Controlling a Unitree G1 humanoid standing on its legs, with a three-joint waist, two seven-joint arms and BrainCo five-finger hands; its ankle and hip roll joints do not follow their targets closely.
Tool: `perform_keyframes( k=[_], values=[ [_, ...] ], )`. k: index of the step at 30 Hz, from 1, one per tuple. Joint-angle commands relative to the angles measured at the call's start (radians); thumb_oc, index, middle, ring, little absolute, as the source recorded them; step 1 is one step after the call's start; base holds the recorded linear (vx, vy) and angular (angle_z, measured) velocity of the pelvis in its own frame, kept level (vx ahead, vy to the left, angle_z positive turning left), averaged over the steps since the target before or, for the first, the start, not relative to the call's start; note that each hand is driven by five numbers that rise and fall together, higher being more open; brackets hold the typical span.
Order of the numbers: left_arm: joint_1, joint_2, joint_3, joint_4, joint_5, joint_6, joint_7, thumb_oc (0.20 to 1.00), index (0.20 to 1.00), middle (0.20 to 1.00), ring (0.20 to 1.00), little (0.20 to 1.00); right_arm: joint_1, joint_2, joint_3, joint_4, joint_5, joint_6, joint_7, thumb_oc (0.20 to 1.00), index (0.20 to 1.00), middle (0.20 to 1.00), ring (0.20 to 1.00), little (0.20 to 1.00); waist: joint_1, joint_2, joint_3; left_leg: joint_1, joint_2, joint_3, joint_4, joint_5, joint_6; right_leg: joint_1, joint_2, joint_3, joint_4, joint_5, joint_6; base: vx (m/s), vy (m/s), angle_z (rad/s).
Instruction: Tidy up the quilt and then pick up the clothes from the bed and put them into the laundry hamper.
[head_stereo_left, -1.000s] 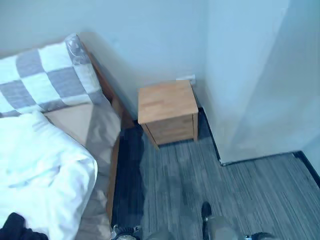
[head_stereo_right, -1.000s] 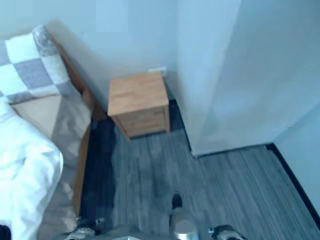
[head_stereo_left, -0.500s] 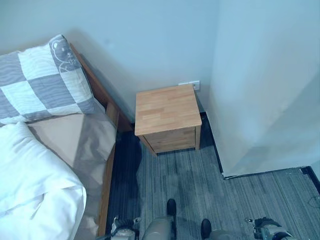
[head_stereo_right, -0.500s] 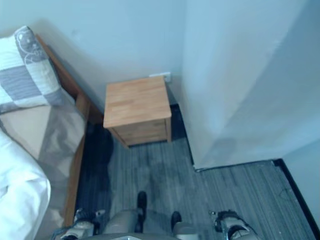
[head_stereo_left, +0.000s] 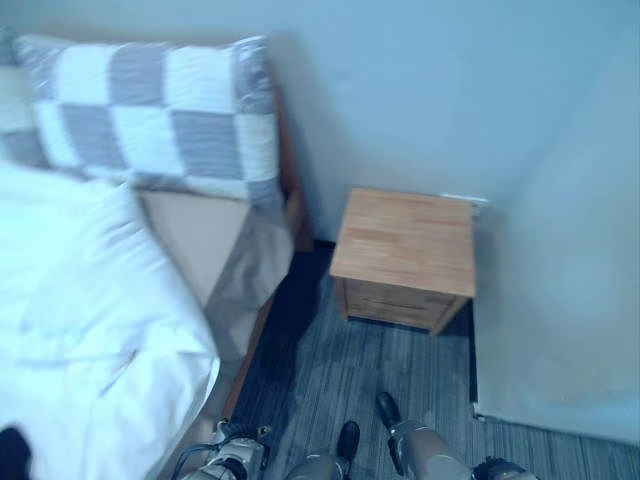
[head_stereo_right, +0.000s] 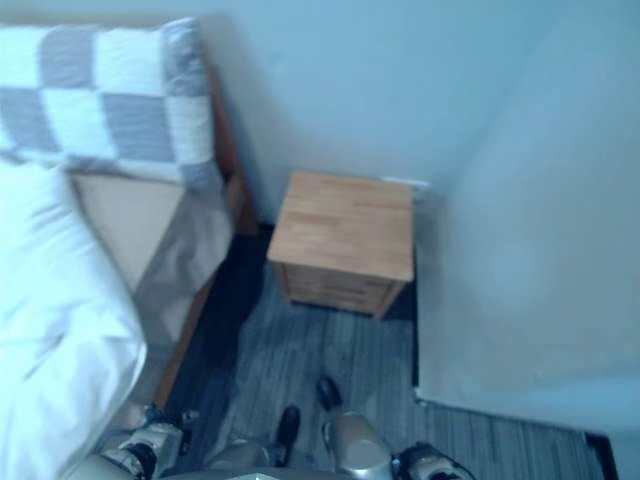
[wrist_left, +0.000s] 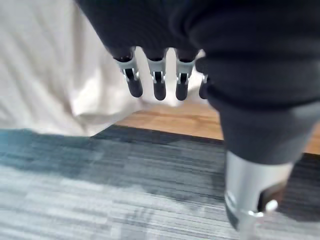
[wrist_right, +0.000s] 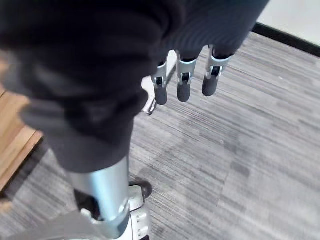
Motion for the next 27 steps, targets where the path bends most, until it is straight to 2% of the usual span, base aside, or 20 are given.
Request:
perform_keyframes(
  k=[1,3,4,6,8,9,10,13,14,15,16,20,24,26,27],
  values=[
    [0.019,0.009,0.043,-0.039,-0.077,-0.01,0.05,1.0,1.0,1.0,1.0,1.0,-0.064,-0.057,-0.007,-0.033,-0.06,-0.004,0.03,1.0,1.0,1.0,1.0,1.0,0.036,0.015,0.036,-0.073,0.048,0.086,0.073,-0.076,-0.012,0.047,-0.04,-0.051,-0.051,0.009,0.057,0.1,-0.204,0.38],
    [0.022,0.003,0.054,-0.046,-0.076,-0.008,0.08,1.0,1.0,1.0,1.0,1.0,-0.062,-0.065,-0.002,-0.038,-0.041,-0.01,0.028,1.0,1.0,1.0,1.0,1.0,0.041,0.01,0.045,-0.086,0.078,0.125,0.084,-0.075,-0.031,0.066,-0.056,-0.091,-0.067,-0.004,0.054,0.06,-0.252,1.05],
    [0.022,0.001,0.058,-0.049,-0.036,-0.002,0.103,1.0,1.0,1.0,1.0,1.0,-0.057,-0.075,-0.009,-0.044,0.005,-0.023,0.018,1.0,1.0,1.0,1.0,1.0,0.029,0.008,0.054,-0.096,0.123,0.209,0.107,-0.078,-0.047,0.078,-0.077,-0.143,-0.072,-0.017,0.051,0.02,-0.282,1.62],
    [0.018,0.0,0.063,-0.049,-0.016,0.001,0.118,1.0,1.0,1.0,1.0,1.0,-0.049,-0.086,-0.023,-0.054,0.059,-0.042,0.003,1.0,1.0,1.0,1.0,1.0,0.008,0.01,0.064,-0.113,0.175,0.304,0.136,-0.069,-0.065,0.091,-0.102,-0.207,-0.071,-0.026,0.045,-0.03,-0.224,1.72],
    [0.017,0.007,0.071,-0.05,-0.018,0.011,0.121,1.0,1.0,1.0,1.0,1.0,-0.036,-0.111,-0.069,-0.061,0.151,-0.121,-0.011,1.0,1.0,1.0,1.0,1.0,-0.02,0.017,0.076,-0.144,0.264,0.468,0.188,-0.054,-0.093,0.115,-0.146,-0.325,-0.07,-0.039,0.035,-0.07,-0.188,2.18],
    [0.021,0.01,0.074,-0.049,-0.039,0.005,0.121,1.0,1.0,1.0,1.0,1.0,-0.039,-0.117,-0.082,-0.064,0.192,-0.143,-0.016,1.0,1.0,1.0,1.0,1.0,-0.02,0.021,0.081,-0.143,0.281,0.492,0.194,-0.053,-0.097,0.124,-0.156,-0.347,-0.071,-0.043,0.034,-0.08,-0.085,2.26],
    [0.037,0.013,0.092,-0.045,-0.08,0.001,0.106,1.0,1.0,1.0,1.0,1.0,-0.045,-0.125,-0.108,-0.073,0.264,-0.202,-0.018,1.0,1.0,1.0,1.0,1.0,-0.016,0.025,0.079,-0.141,0.296,0.507,0.188,-0.047,-0.104,0.129,-0.167,-0.37,-0.077,-0.043,0.034,-0.06,-0.031,1.9],
    [0.108,0.014,0.152,-0.035,-0.041,-0.054,0.056,1.0,1.0,1.0,1.0,1.0,-0.068,-0.136,-0.191,-0.142,0.404,-0.303,-0.006,1.0,1.0,1.0,1.0,1.0,0.013,0.021,0.071,-0.097,0.287,0.477,0.149,-0.054,-0.113,0.146,-0.173,-0.377,-0.108,-0.03,0.045,-0.02,0.011,0.9],
    [0.116,0.014,0.156,-0.036,-0.036,-0.058,0.056,1.0,1.0,1.0,1.0,1.0,-0.068,-0.136,-0.198,-0.155,0.413,-0.303,-0.011,1.0,1.0,1.0,1.0,1.0,0.015,0.02,0.067,-0.096,0.284,0.475,0.141,-0.052,-0.113,0.143,-0.171,-0.375,-0.111,-0.027,0.046,0.02,0.054,0.28],
    [0.136,0.013,0.169,-0.039,0.002,-0.076,0.046,1.0,1.0,1.0,1.0,1.0,-0.066,-0.139,-0.22,-0.192,0.44,-0.317,-0.013,1.0,1.0,1.0,1.0,1.0,0.016,0.019,0.061,-0.083,0.286,0.476,0.117,-0.05,-0.115,0.145,-0.168,-0.373,-0.119,-0.026,0.048,0.05,0.086,0.13],
    [0.156,0.018,0.169,-0.049,0.065,-0.106,0.04,1.0,1.0,1.0,1.0,1.0,-0.061,-0.142,-0.248,-0.267,0.472,-0.357,-0.033,1.0,1.0,1.0,1.0,1.0,0.014,0.014,0.054,-0.073,0.289,0.475,0.096,-0.042,-0.121,0.153,-0.163,-0.371,-0.133,-0.021,0.048,0.05,0.09,0.13],
    [0.171,0.028,0.154,-0.08,0.09,-0.127,0.025,1.0,1.0,1.0,1.0,1.0,-0.044,-0.151,-0.273,-0.436,0.412,-0.394,-0.081,1.0,1.0,1.0,1.0,1.0,0.009,0.002,0.041,-0.06,0.291,0.485,0.084,-0.04,-0.128,0.178,-0.165,-0.371,-0.159,-0.011,0.057,0.05,0.099,0.47],
    [0.174,0.038,0.153,-0.13,0.062,-0.088,0.02,1.0,1.0,1.0,1.0,1.0,-0.066,-0.208,-0.27,-0.694,0.272,-0.349,-0.115,1.0,1.0,1.0,1.0,1.0,0.013,-0.015,0.041,-0.05,0.292,0.491,0.082,-0.044,-0.131,0.18,-0.181,-0.367,-0.158,-0.001,0.074,0.06,0.104,0.11],
    [0.172,0.042,0.16,-0.141,0.102,-0.074,0.025,1.0,1.0,1.0,1.0,1.0,-0.112,-0.255,-0.272,-0.817,0.21,-0.309,-0.136,1.0,1.0,1.0,1.0,1.0,0.022,-0.028,0.042,-0.048,0.292,0.485,0.086,-0.052,-0.13,0.183,-0.191,-0.363,-0.155,0.001,0.083,0.17,0.095,-0.05],
    [0.16,0.05,0.153,-0.138,0.114,-0.056,0.02,1.0,1.0,1.0,1.0,1.0,-0.183,-0.29,-0.268,-0.891,0.167,-0.259,-0.152,1.0,1.0,1.0,1.0,1.0,0.032,-0.041,0.045,-0.049,0.29,0.477,0.09,-0.058,-0.131,0.183,-0.197,-0.358,-0.154,0.003,0.092,0.18,0.09,0.03]
  ],
)
